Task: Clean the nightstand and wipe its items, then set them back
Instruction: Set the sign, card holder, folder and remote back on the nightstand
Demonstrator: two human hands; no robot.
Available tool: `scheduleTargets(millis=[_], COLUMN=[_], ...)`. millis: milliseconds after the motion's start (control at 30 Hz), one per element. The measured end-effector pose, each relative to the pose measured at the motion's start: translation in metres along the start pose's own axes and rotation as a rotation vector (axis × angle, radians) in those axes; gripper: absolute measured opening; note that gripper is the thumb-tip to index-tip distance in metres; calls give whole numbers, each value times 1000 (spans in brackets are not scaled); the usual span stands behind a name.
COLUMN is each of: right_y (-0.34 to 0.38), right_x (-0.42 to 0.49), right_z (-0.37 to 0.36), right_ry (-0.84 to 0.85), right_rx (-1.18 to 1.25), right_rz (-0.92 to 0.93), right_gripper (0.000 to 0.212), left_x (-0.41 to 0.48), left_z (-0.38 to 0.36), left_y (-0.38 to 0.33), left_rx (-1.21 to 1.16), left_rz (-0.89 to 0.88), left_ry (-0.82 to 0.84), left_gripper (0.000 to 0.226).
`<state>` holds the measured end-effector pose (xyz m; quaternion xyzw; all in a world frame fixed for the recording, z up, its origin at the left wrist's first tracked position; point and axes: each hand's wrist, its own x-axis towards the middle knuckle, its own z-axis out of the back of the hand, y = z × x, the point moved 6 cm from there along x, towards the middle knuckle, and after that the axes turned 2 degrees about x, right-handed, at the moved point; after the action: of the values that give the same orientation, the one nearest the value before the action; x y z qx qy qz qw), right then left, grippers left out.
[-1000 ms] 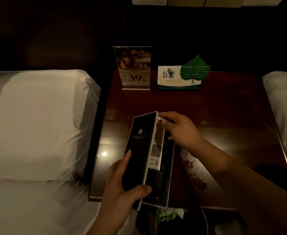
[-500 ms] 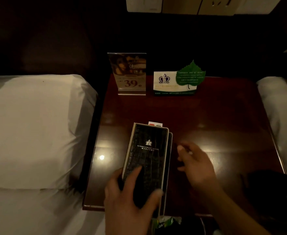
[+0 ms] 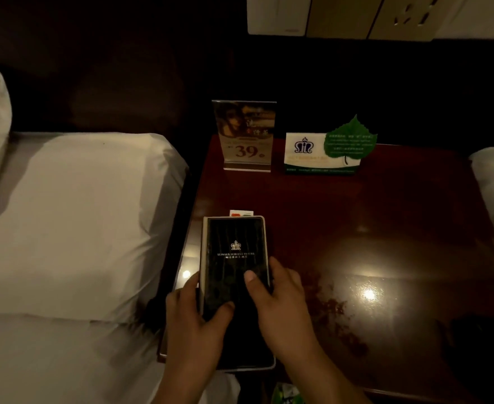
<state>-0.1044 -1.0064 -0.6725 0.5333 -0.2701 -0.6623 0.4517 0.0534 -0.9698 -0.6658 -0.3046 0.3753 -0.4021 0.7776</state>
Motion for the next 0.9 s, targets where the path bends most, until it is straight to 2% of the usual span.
scheduleTargets(millis=[100,233,333,433,567,700,767,900], right_y=[3,-4,-6,-6,0,42,70,85], right_x=[2,-4,-11,-15,-11,34,60,84], right_z=[-6,-7,-15,-14,-1,26,27,12], right_ry=[62,59,21,-2,62,-111,-141,-33], right_rx=[-23,-11,-40,-90,-256,-420,-448,-595], right_rz=[20,19,21,45,107,231,290,247], right_gripper=[18,20,35,47,26,44,41,32], left_x=[9,16,16,13,1,-15,-18,-13], left_z=[11,12,11,10,7,2,-9,-25], left_y=[-2,-8,-9,-4,-8,-17,-25,-32], left_rx=[-65,-114,-136,-157,58,345,467,640], left_rz=[2,-9,-27,-12,-92,-113,-89,-61], left_ry=[26,70,83,130,169,71,79,142], left_gripper=[42,41,47,70,103,130,138,142])
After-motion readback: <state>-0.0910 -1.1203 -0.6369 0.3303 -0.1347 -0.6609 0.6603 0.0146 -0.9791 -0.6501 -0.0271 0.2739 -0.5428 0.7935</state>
